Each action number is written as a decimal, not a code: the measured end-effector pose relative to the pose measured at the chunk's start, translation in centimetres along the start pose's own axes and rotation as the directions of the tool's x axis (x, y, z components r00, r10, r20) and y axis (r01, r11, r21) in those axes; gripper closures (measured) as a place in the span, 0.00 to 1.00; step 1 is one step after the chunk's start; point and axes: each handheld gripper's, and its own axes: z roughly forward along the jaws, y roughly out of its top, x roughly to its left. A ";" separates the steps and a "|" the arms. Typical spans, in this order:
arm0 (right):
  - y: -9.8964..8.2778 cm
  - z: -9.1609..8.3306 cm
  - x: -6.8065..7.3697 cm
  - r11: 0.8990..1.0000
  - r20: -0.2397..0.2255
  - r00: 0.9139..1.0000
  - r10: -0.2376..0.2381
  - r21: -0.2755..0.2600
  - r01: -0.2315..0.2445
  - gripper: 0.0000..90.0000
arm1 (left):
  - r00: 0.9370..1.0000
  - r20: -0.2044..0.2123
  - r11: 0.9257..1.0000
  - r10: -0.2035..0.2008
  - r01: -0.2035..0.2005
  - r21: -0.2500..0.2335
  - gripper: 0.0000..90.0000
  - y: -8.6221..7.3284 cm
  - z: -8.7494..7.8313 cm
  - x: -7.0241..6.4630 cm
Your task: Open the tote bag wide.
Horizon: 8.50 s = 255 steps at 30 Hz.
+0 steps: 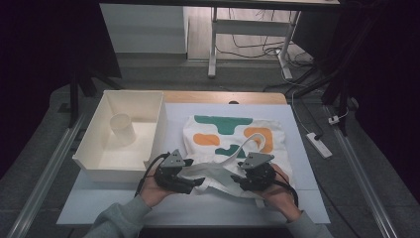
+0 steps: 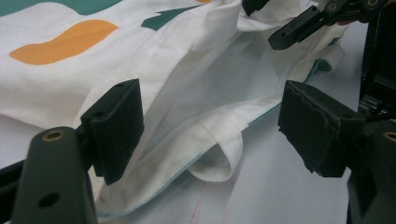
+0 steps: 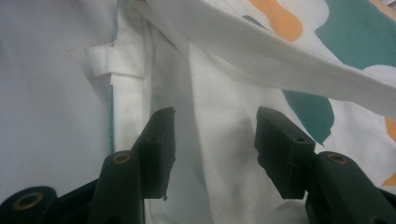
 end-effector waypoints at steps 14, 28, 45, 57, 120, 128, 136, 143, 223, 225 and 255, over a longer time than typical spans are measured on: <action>-0.4 0.1 -0.4 1.000 0.030 1.000 0.002 0.001 -0.002 0.55 | 1.000 0.002 1.000 0.002 -0.002 0.004 0.26 -0.1 0.1 0.0; -0.2 0.2 0.5 0.988 0.213 0.965 -0.151 0.069 0.140 0.76 | 1.000 0.002 1.000 0.008 -0.008 0.006 0.26 -0.1 0.1 -0.1; 0.6 -1.5 -2.9 0.995 0.160 0.986 0.040 -0.100 -0.024 0.98 | 0.993 0.031 0.994 0.111 -0.111 -0.006 0.31 1.0 1.2 -2.9; 1.1 -1.0 -6.4 0.976 0.146 0.977 0.154 -0.177 -0.128 0.98 | 0.971 0.120 0.974 0.205 -0.214 0.068 0.34 2.5 4.6 -5.0; 2.8 -3.0 -5.9 0.972 0.157 0.979 0.126 -0.218 -0.090 0.98 | 0.924 0.259 0.927 0.282 -0.332 0.173 0.97 3.0 5.8 -8.3; 3.7 -3.8 -5.9 0.963 0.135 0.980 0.150 -0.245 -0.114 0.98 | 0.907 0.308 0.930 0.287 -0.341 0.137 0.97 2.9 4.0 -9.4; 5.0 -4.6 -6.0 0.962 0.176 0.973 0.147 -0.255 -0.099 0.98 | 0.889 0.333 0.926 0.314 -0.363 0.097 0.97 2.9 2.5 -10.6; 4.4 -3.0 -8.7 0.955 0.199 0.957 0.211 -0.252 -0.158 0.98 | 0.894 0.343 0.933 0.288 -0.343 0.109 0.97 2.9 3.2 -9.8; -1.7 -4.5 -5.0 0.945 0.001 0.968 0.251 -0.219 -0.244 0.50 | 0.978 0.099 0.983 0.184 -0.185 -0.001 0.41 8.4 1.7 -3.4; -2.2 -4.8 -4.3 0.950 -0.003 0.971 0.241 -0.205 -0.236 0.50 | 0.981 0.068 0.983 0.182 -0.182 -0.006 0.41 9.0 1.9 -2.7; 0.0 -3.0 -0.7 0.979 -0.073 0.989 0.126 -0.149 -0.136 0.50 | 0.992 -0.044 0.980 0.120 -0.112 0.166 0.67 11.2 8.1 4.4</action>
